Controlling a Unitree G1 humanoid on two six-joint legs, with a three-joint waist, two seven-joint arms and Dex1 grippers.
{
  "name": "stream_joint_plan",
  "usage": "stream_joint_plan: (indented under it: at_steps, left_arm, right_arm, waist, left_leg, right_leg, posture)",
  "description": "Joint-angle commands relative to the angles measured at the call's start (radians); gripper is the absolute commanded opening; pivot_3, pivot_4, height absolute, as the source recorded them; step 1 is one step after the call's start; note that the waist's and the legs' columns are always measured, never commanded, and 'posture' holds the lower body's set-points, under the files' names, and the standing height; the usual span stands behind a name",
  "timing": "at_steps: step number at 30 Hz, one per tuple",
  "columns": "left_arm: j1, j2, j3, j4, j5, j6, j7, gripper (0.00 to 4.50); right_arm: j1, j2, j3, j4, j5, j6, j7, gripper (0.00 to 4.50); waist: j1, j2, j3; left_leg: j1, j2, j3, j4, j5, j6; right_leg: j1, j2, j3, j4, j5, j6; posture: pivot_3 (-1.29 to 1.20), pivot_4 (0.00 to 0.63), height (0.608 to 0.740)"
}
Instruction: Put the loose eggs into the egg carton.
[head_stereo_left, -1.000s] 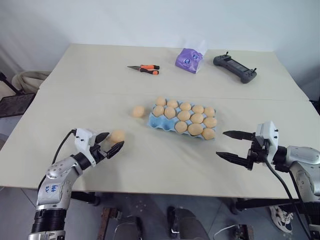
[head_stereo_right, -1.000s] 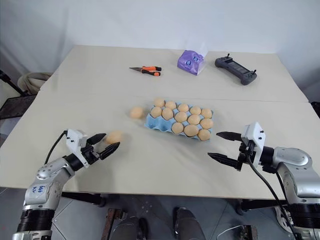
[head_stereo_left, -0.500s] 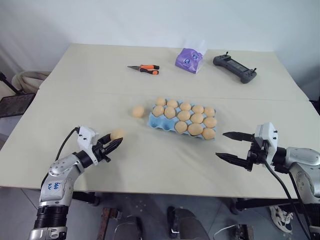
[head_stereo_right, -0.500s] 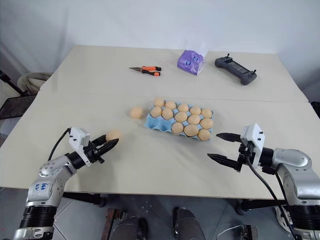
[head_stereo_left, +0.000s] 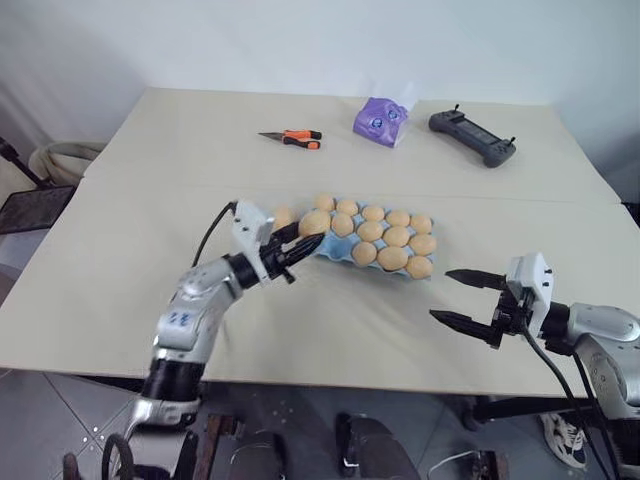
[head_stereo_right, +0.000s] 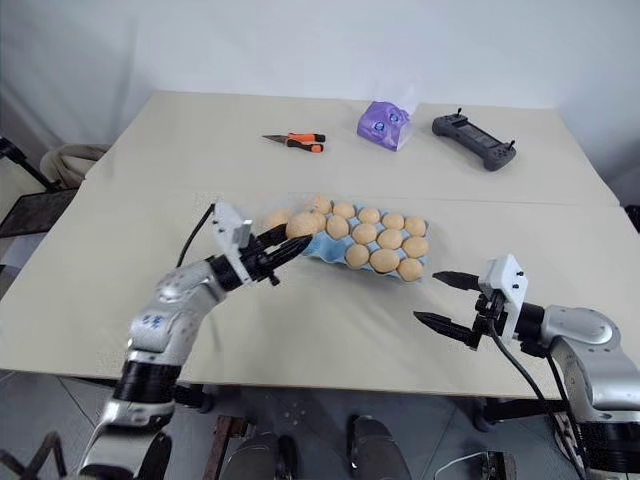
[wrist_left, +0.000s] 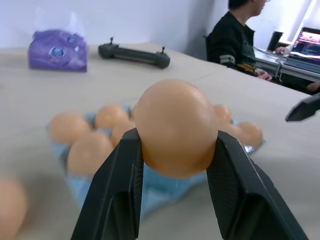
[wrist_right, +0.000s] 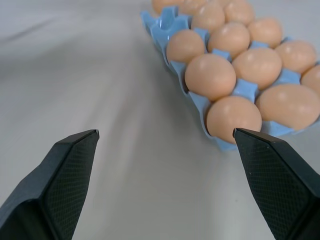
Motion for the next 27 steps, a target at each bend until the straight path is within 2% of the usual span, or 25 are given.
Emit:
stream_joint_plan:
  at_steps: [1, 9, 16, 20, 25, 27]
  left_arm:
    - [-0.051, -0.026, -0.023, 0.110, 0.053, -0.073, 0.002, 1.71]
    - [-0.153, -0.080, -0.040, 0.335, 0.123, -0.184, -0.011, 1.71]
    - [-0.162, -0.078, -0.065, 0.356, 0.131, -0.175, -0.095, 1.71]
    - [-0.151, -0.070, -0.081, 0.330, 0.140, -0.141, -0.115, 2.67]
    - [-0.140, -0.056, -0.080, 0.290, 0.146, -0.109, -0.104, 4.29]
    - [-0.133, -0.047, -0.070, 0.265, 0.149, -0.114, -0.088, 4.46]
  right_arm:
    - [0.016, 0.002, -0.032, -0.040, 0.012, -0.014, -0.016, 4.50]
    - [0.058, 0.007, -0.047, -0.050, 0.014, -0.030, -0.031, 4.50]
    - [0.064, 0.003, -0.045, -0.049, 0.015, -0.035, -0.042, 4.50]
    - [0.060, 0.002, -0.043, -0.045, 0.013, -0.037, -0.043, 4.50]
    - [0.052, 0.004, -0.036, -0.041, 0.010, -0.036, -0.044, 4.50]
    - [0.050, 0.006, -0.034, -0.041, 0.010, -0.036, -0.045, 4.50]
  waist:
    - [-0.003, 0.000, 0.000]
    - [0.002, 0.000, 0.000]
    - [0.002, 0.000, 0.000]
    - [0.002, 0.000, 0.000]
    - [0.001, 0.000, 0.000]
    - [0.002, 0.000, 0.000]
  left_leg:
    - [0.000, 0.000, 0.000, 0.000, 0.000, 0.000]
    - [-0.001, 0.000, -0.001, 0.000, 0.000, 0.000]
    - [-0.001, 0.000, -0.001, 0.000, 0.000, 0.000]
    - [-0.001, 0.000, -0.001, 0.000, 0.000, 0.000]
    - [0.000, 0.000, -0.001, 0.000, 0.000, 0.000]
    - [0.000, 0.000, -0.001, 0.000, 0.000, -0.001]
  right_leg:
    - [0.000, 0.000, 0.000, 0.000, 0.000, 0.000]
    - [0.000, 0.000, -0.001, 0.000, 0.000, 0.000]
    - [0.000, 0.001, -0.001, 0.000, 0.000, 0.000]
    - [0.000, 0.001, -0.001, 0.000, 0.000, 0.000]
    - [0.000, 0.001, -0.001, 0.001, 0.000, 0.000]
    - [0.000, 0.001, -0.001, 0.001, 0.000, 0.000]
  posture:
    - [0.00, 0.150, 0.740]
    - [0.00, 0.150, 0.740]
    - [0.00, 0.150, 0.740]
    - [0.00, 0.150, 0.740]
    - [0.00, 0.150, 0.740]
    - [0.00, 0.150, 0.740]
